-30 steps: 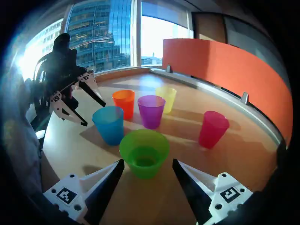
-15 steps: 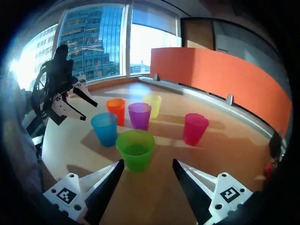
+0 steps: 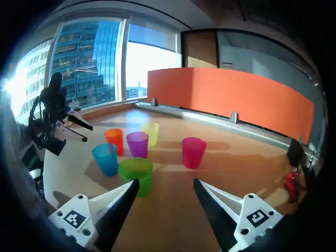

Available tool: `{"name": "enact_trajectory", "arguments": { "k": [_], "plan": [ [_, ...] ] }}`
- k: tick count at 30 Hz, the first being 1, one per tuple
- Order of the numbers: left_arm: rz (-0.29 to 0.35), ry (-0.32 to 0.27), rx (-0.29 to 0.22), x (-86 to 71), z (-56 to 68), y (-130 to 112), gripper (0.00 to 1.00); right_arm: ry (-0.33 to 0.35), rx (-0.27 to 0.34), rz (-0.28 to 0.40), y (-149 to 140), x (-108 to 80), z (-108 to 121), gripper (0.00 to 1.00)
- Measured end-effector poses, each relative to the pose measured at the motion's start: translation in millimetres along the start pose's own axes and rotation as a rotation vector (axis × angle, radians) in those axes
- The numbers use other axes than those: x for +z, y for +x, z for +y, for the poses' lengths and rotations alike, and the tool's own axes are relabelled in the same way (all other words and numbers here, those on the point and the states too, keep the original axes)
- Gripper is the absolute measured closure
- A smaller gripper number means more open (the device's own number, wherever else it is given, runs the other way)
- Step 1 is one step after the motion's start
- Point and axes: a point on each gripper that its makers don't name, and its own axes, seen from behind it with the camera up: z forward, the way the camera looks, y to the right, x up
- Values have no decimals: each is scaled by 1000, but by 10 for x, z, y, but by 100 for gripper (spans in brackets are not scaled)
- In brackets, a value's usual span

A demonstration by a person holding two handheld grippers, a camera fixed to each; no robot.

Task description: Pour water

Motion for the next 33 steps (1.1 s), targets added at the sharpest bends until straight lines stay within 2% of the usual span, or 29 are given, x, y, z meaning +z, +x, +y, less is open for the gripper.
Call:
{"name": "enact_trajectory", "arguments": {
  "k": [6,12,18,23,27,33],
  "plan": [
    [33,72,-31,-39,-184,28,2,-75,33,48,122,-69,135,0],
    [89,142,-51,-90,-347,145,2,-149,67,100,250,-151,257,0],
    [148,199,-95,-161,-493,267,2,-236,83,160,413,-217,410,1],
    [200,240,-116,-213,-579,370,2,-314,84,216,572,-278,533,1],
    [231,276,-112,-258,-635,437,2,-366,94,254,677,-325,605,1],
    [267,306,-97,-262,-641,517,2,-445,106,309,800,-416,737,1]
  ]
}}
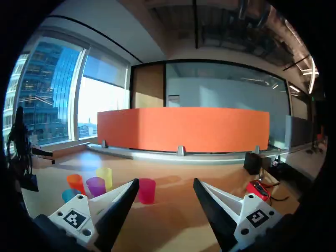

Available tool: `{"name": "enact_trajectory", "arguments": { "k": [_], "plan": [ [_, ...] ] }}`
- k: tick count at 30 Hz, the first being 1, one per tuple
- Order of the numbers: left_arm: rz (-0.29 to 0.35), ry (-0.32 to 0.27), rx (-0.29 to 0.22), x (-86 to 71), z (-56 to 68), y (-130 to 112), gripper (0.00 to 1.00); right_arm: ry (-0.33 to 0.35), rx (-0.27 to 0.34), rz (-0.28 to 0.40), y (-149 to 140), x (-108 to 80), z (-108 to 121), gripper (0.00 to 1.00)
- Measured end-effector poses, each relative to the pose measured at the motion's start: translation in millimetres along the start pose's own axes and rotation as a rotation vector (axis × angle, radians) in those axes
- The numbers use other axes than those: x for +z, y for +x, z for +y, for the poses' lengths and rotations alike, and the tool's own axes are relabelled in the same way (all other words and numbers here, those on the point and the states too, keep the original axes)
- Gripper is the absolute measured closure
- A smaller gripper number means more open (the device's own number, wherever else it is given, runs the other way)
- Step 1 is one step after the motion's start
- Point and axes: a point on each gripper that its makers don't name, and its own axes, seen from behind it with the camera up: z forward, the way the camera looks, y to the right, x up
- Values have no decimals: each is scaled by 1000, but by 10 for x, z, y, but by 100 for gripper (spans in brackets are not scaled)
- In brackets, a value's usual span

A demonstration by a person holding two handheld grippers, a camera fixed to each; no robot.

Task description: Pour water

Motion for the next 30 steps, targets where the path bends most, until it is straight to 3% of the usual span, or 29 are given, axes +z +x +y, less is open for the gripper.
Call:
{"name": "enact_trajectory", "arguments": {
  "k": [18,24,30],
  "plan": [
    [149,82,-10,-23,-82,339,2,-200,-11,99,135,-44,386,1],
    [203,97,3,-59,-93,470,2,-240,4,121,169,-87,462,1],
    [207,114,-5,-36,-117,462,2,-259,10,140,220,-114,514,1]
  ]
}}
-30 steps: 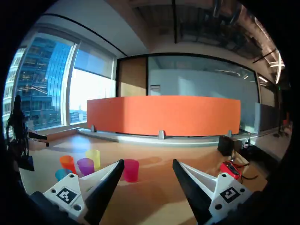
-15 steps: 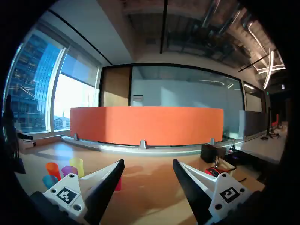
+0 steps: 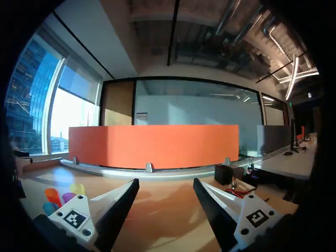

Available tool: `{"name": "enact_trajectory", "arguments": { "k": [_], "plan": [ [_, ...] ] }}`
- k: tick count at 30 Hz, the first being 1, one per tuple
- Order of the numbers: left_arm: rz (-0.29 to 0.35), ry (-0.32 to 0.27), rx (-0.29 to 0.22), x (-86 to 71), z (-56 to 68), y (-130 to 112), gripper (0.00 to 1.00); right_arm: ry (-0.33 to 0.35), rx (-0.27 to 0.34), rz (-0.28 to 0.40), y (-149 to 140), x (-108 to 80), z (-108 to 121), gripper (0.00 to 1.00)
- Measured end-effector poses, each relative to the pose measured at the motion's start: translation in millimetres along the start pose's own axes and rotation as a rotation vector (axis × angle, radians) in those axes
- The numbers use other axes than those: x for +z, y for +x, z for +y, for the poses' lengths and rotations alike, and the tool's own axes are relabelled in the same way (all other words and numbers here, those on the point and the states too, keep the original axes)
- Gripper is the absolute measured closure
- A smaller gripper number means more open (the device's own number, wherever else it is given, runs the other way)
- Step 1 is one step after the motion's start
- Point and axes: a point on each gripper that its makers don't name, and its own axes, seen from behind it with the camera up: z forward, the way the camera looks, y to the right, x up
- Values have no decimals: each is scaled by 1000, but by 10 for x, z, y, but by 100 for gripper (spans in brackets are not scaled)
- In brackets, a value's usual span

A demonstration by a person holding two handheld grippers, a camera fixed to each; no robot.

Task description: Pour water

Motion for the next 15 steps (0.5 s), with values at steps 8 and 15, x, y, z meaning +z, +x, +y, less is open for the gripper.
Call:
{"name": "enact_trajectory", "arguments": {
  "k": [8,15],
  "plan": [
    [6,28,-12,17,-42,-48,2,4,-7,-4,-34,-12,-27,1],
    [25,45,-15,15,-54,-75,2,17,-28,-5,-61,-11,-116,1]
  ]
}}
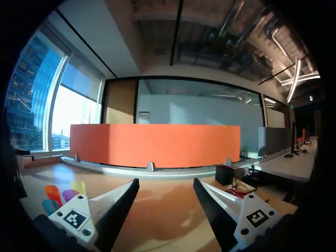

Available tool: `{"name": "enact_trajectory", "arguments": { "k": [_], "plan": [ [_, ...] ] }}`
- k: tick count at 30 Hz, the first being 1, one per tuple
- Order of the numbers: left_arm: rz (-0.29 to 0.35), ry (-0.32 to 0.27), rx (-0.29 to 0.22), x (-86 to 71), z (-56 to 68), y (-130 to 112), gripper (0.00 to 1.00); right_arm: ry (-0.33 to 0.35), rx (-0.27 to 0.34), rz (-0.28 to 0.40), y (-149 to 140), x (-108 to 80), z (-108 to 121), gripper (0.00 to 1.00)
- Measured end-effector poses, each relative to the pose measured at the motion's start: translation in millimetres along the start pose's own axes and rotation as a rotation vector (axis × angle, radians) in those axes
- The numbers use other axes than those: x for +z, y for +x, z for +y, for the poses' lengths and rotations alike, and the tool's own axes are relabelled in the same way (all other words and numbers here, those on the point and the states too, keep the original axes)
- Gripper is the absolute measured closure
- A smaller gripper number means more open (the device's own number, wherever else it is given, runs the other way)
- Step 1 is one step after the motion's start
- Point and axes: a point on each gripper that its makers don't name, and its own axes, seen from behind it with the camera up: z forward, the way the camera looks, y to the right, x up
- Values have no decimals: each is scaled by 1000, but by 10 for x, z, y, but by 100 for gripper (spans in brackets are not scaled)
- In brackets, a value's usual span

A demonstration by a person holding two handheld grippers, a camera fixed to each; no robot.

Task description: Pour water

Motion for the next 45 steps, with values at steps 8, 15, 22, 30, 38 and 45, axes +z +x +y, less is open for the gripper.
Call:
{"name": "enact_trajectory", "arguments": {
  "k": [8,15,22,30,38,45],
  "plan": [
    [16,23,14,-10,-10,-122,2,2,4,-9,-1,12,-48,1],
    [28,35,-5,-34,-18,-238,2,4,-4,-9,55,2,-84,1],
    [36,39,-37,-53,-15,-321,2,5,-24,-16,67,-9,-145,1],
    [35,41,-59,-69,-39,-413,3,11,-32,-21,62,-22,-215,1],
    [34,41,-67,-59,-45,-449,3,7,-36,-21,80,-12,-213,1],
    [21,38,-74,-44,-59,-491,2,3,-40,-22,69,-22,-207,1]
  ]
}}
